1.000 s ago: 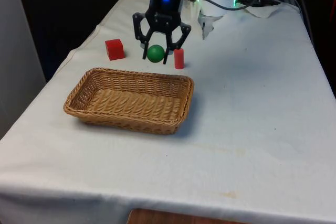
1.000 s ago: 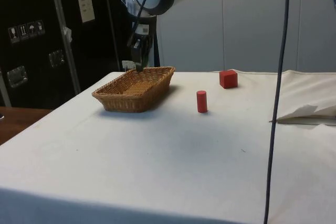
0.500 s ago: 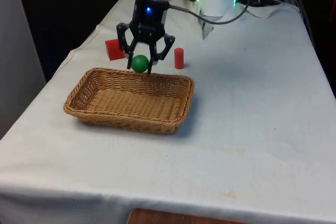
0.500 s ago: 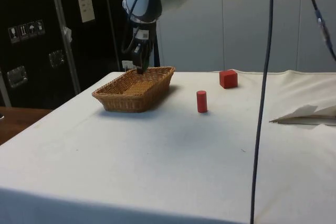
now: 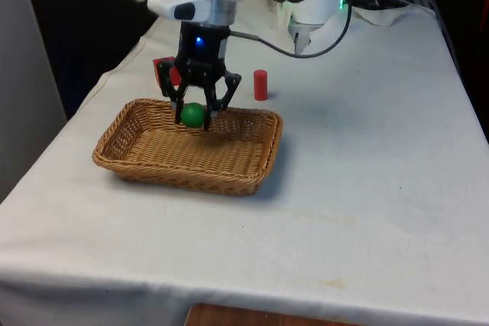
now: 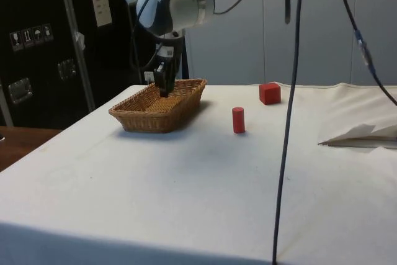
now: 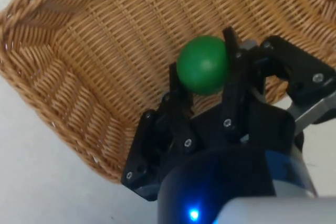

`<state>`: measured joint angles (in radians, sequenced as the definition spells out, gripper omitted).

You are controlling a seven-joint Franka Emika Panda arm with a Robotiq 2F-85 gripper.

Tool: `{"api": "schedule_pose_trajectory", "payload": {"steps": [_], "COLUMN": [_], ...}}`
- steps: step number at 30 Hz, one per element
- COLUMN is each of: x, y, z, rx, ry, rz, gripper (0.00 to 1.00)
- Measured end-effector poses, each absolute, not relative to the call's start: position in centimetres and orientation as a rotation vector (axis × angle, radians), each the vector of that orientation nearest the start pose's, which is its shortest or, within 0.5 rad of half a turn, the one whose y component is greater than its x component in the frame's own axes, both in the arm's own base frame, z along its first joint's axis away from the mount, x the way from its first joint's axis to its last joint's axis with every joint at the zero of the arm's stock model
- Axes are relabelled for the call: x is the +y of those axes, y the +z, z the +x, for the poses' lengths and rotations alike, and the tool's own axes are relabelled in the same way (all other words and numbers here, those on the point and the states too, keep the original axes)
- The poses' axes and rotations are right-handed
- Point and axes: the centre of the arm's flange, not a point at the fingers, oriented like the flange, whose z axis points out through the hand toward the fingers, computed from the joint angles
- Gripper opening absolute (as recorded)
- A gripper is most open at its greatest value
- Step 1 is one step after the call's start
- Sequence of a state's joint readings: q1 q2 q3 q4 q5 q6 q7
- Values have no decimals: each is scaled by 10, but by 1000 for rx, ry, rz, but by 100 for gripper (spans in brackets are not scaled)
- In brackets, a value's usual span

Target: Pick up the object to the left of the cylinder and place it into the basket.

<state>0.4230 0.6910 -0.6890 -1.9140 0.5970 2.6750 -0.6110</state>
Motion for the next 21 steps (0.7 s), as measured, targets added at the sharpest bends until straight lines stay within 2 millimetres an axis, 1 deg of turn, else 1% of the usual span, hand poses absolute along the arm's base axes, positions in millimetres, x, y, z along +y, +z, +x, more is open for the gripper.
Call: {"api": "schedule_pose_trajectory", "payload": {"steps": [8, 17, 20, 21], "x": [-163, -162, -162, -161], "y": [205, 202, 197, 192], "z": [629, 629, 628, 627], "rx": [4, 1, 1, 6], "ry": [-359, -352, -340, -330], "rz": [-3274, -3268, -3270, -3271], "gripper": [0, 0, 0, 0]}}
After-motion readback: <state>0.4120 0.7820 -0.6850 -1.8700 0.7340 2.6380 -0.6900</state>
